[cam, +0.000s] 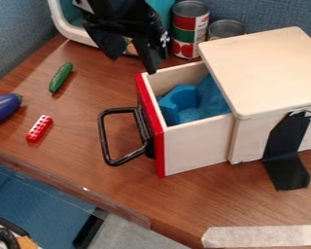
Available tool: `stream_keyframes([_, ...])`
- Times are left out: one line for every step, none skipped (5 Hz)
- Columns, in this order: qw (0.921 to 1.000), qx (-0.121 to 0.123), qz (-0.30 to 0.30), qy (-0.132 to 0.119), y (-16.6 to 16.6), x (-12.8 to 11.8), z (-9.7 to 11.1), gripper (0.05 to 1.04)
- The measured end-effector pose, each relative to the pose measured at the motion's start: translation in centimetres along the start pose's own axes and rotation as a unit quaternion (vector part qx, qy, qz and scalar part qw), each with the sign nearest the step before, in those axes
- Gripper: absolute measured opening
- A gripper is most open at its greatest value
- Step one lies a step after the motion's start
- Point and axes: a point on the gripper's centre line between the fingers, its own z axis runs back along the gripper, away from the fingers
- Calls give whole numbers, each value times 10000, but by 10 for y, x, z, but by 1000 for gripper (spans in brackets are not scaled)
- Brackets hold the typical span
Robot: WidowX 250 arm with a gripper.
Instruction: Get the blue thing out form the drawer and put it on the table
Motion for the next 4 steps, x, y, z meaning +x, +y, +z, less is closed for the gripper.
stream_keyframes([10000,19,28,91,1,-3,-4,999])
stream_keyframes([9984,456,-299,176,0,1,-12,999])
stream_keyframes([9957,744,-489,247,0,4,-20,999])
stream_keyframes([9930,940,-649,306,-2,10,-29,999])
